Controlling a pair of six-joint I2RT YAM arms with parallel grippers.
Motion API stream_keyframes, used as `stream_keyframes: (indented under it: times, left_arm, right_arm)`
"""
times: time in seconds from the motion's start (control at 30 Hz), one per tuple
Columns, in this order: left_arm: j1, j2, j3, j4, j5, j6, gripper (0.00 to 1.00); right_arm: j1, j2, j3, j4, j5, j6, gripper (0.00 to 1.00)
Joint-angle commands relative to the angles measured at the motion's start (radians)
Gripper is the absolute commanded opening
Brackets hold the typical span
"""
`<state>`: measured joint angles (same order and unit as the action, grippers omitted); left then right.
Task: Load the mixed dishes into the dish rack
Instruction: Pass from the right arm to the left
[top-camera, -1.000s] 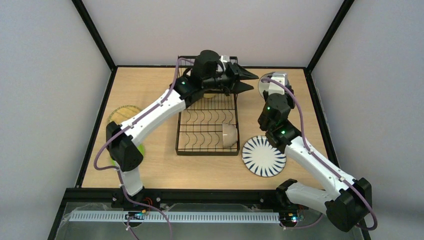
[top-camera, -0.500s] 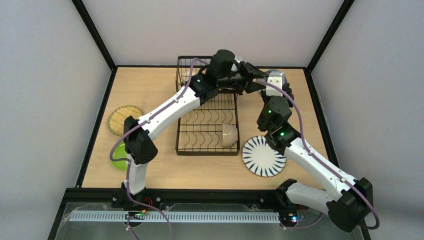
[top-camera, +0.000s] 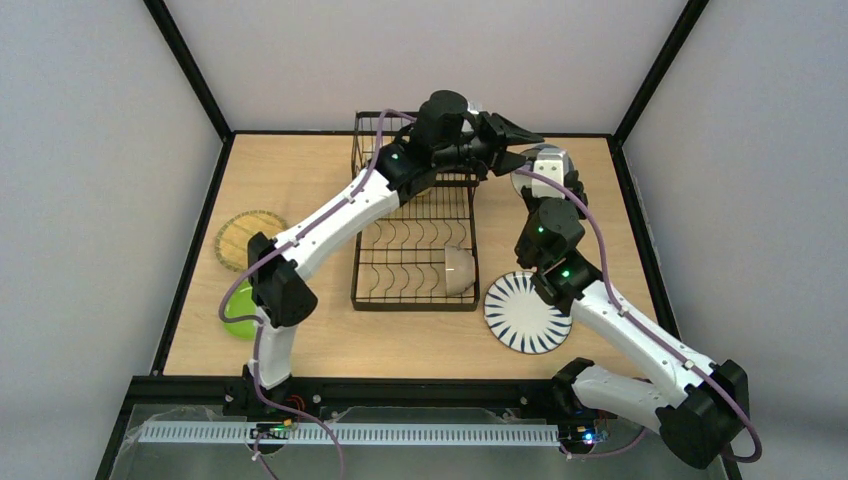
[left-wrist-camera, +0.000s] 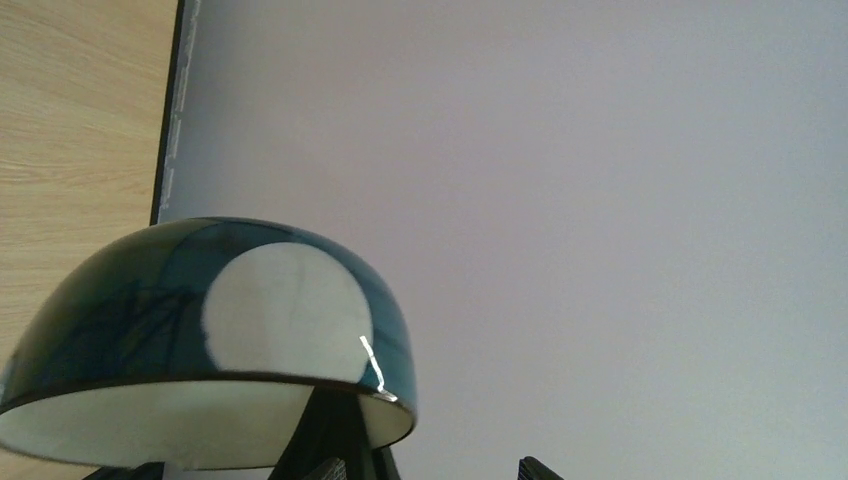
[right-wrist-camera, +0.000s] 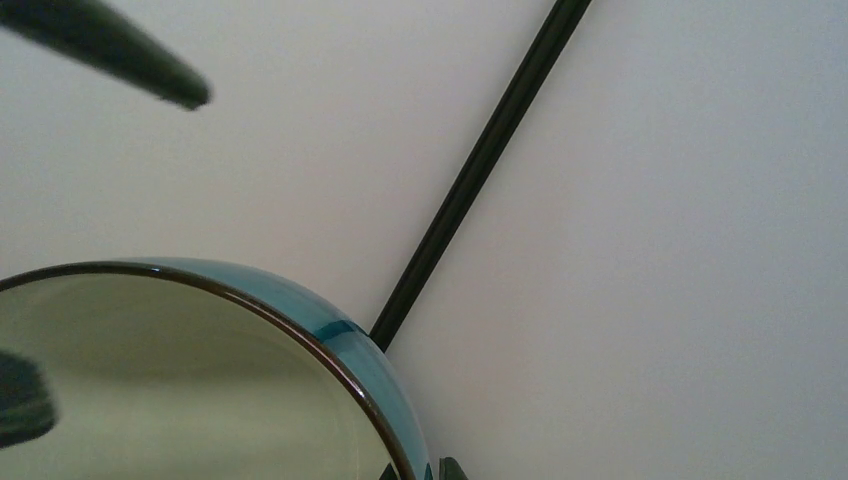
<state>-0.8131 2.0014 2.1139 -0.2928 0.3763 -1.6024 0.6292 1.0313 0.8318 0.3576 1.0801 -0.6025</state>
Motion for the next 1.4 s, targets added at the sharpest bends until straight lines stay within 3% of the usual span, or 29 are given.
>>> stream_keyframes:
  times: [0.0, 0.57, 1.1, 1.2, 1.37]
  left_arm:
    - [0.006, 0.041, 0.050, -0.011, -0.001, -0.005, 0.97]
    - [0.010, 0.127, 0.138, -0.067, -0.017, 0.022, 0.95]
    - [0.011, 0.194, 0.172, -0.046, 0.007, 0.023, 0.83]
    - [0.011, 0.201, 0.172, -0.034, 0.018, 0.027, 0.76]
    - [0.011, 0.209, 0.172, -0.013, 0.031, 0.029, 0.49]
  right_arm:
    - [0.028, -0.026, 0.003, 0.068, -0.016, -0.009, 0.00]
    - [0.114, 0.016, -0.007, 0.171, -0.021, -0.139, 0.00]
    - [0.180, 0.022, -0.033, 0.233, -0.005, -0.236, 0.00]
    - [0.183, 0.025, -0.034, 0.231, -0.011, -0.235, 0.00]
    - [0.182, 0.030, -0.036, 0.228, -0.018, -0.232, 0.00]
